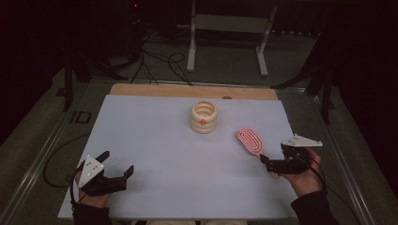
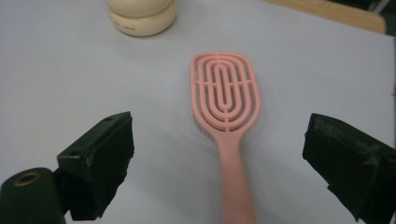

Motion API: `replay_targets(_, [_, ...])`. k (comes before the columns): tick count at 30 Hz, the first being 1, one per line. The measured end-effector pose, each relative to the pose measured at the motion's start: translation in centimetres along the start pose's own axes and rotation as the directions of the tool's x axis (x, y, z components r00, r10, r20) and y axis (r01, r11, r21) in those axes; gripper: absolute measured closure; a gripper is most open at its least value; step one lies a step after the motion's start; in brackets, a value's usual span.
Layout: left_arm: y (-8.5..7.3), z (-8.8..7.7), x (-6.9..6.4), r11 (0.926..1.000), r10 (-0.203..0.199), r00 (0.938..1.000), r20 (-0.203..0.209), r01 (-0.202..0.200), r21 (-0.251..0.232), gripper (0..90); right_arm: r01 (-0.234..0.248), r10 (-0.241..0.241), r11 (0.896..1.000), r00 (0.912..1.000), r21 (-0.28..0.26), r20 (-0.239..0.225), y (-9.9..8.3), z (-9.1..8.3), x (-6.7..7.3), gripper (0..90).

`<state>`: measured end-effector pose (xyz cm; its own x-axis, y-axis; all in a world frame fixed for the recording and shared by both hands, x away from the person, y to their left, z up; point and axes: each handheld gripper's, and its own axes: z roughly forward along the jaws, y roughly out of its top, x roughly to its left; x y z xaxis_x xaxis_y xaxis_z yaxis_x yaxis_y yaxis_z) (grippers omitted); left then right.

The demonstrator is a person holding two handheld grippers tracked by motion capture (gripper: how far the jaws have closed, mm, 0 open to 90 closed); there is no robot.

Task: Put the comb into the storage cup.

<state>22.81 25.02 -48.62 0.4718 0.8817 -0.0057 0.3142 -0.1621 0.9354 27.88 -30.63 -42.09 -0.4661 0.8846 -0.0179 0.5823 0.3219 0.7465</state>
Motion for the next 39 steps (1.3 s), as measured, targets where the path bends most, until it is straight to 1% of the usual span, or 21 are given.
replay_targets(1, [0.0, 0.0, 0.0, 1.0000, 0.000, 1.0000, 0.000, 0.000, 0.000, 0.4, 0.003, -0.003, 1.000, 1.0000, 0.011, 0.001, 0.2, 0.1, -0.1, 8.7])
replay_targets(2, [0.0, 0.0, 0.0, 1.0000, 0.000, 1.0000, 0.000, 0.000, 0.000, 0.4, 0.003, -0.003, 1.000, 1.0000, 0.011, 0.001, 0.2, 0.1, -0.1, 8.7])
replay_targets(3, [0.0, 0.0, 0.0, 1.0000, 0.000, 1.0000, 0.000, 0.000, 0.000, 0.3, 0.014, -0.015, 0.999, 0.9999, 0.035, 0.003, 0.6, 0.3, -0.1, 8.7])
replay_targets(4, [0.0, 0.0, 0.0, 1.0000, 0.000, 1.0000, 0.000, 0.000, 0.000, 0.3, 0.020, -0.020, 0.999, 0.9998, 0.049, 0.004, 0.8, 0.5, -0.2, 8.7])
replay_targets(7, [0.0, 0.0, 0.0, 1.0000, -0.002, 1.0000, 0.000, 0.002, 0.001, 0.3, 0.023, -0.023, 0.998, 0.9997, 0.062, 0.004, 1.0, 0.6, -0.3, 8.7])
replay_targets(8, [0.0, 0.0, 0.0, 1.0000, -0.002, 1.0000, 0.000, 0.002, 0.001, 0.3, 0.027, -0.027, 0.996, 0.9996, 0.081, 0.005, 1.2, 0.9, -0.4, 8.7])
replay_targets(10, [0.0, 0.0, 0.0, 1.0000, -0.003, 1.0000, 0.000, 0.003, 0.001, 0.4, 0.027, -0.027, 0.996, 0.9996, 0.081, 0.005, 1.2, 0.9, -0.4, 8.7])
replay_targets(11, [0.0, 0.0, 0.0, 1.0000, -0.003, 1.0000, 0.000, 0.003, 0.003, 0.4, 0.041, -0.043, 0.990, 0.9990, 0.136, 0.010, 2.1, 1.7, -0.9, 8.7])
replay_targets(14, [0.0, 0.0, 0.0, 1.0000, -0.002, 1.0000, 0.000, 0.002, 0.003, 0.4, 0.045, -0.048, 0.986, 0.9988, 0.158, 0.012, 2.5, 2.1, -1.1, 9.0])
replay_targets(15, [0.0, 0.0, 0.0, 1.0000, -0.002, 1.0000, 0.000, 0.002, 0.003, 0.3, 0.042, -0.045, 0.985, 0.9989, 0.166, 0.012, 2.6, 2.3, -1.2, 10.4])
replay_targets(21, [0.0, 0.1, 0.0, 1.0000, -0.003, 1.0000, 0.002, 0.003, 0.003, 0.3, 0.046, -0.050, 0.979, 0.9986, 0.196, 0.014, 3.1, 3.0, -1.6, 10.9])
replay_targets(23, [0.0, 0.1, 0.0, 1.0000, -0.002, 1.0000, 0.002, 0.002, 0.003, 0.4, 0.053, -0.057, 0.973, 0.9983, 0.225, 0.011, 3.2, 3.6, -1.8, 10.9])
replay_targets(24, [0.0, 0.1, 0.0, 1.0000, -0.002, 1.0000, 0.002, 0.002, 0.003, 0.4, 0.053, -0.057, 0.973, 0.9983, 0.225, 0.011, 3.2, 3.6, -1.8, 10.9])
replay_targets(28, [-0.1, 0.1, 0.0, 1.0000, -0.001, 1.0000, 0.003, 0.001, 0.004, 0.4, 0.048, -0.052, 0.956, 0.9986, 0.289, 0.006, 3.1, 5.0, -2.3, 10.9])
replay_targets(31, [-0.1, 0.2, 0.0, 1.0000, -0.001, 1.0000, 0.003, 0.001, 0.004, 0.3, 0.049, -0.052, 0.954, 0.9986, 0.297, 0.003, 3.1, 5.2, -2.5, 10.9])
replay_targets(32, [-0.1, 0.2, 0.0, 1.0000, -0.001, 1.0000, 0.003, 0.001, 0.005, 0.4, 0.046, -0.050, 0.943, 0.9987, 0.329, 0.003, 2.8, 6.0, -2.8, 11.0])
replay_targets(35, [-0.1, 0.2, 0.0, 1.0000, 0.000, 1.0000, 0.003, 0.000, 0.005, 0.3, 0.045, -0.048, 0.931, 0.9988, 0.362, 0.000, 2.5, 6.7, -3.2, 11.0])
replay_targets(36, [-0.1, 0.2, 0.0, 1.0000, 0.000, 1.0000, 0.003, 0.000, 0.005, 0.4, 0.045, -0.048, 0.931, 0.9988, 0.362, 0.000, 2.5, 6.7, -3.2, 11.0])
replay_targets(37, [-0.1, 0.2, 0.0, 1.0000, 0.001, 1.0000, 0.003, -0.001, 0.006, 0.4, 0.042, -0.045, 0.928, 0.9990, 0.370, 0.001, 2.5, 6.9, -3.2, 11.0])
replay_targets(38, [-0.1, 0.2, 0.0, 1.0000, 0.000, 1.0000, 0.003, 0.000, 0.007, 0.4, 0.042, -0.044, 0.921, 0.9990, 0.387, -0.004, 2.4, 7.4, -3.3, 11.2])
replay_targets(39, [-0.1, 0.2, 0.0, 1.0000, 0.001, 1.0000, 0.004, -0.001, 0.008, 0.3, 0.047, -0.049, 0.919, 0.9988, 0.393, -0.004, 2.3, 7.6, -3.4, 11.2])
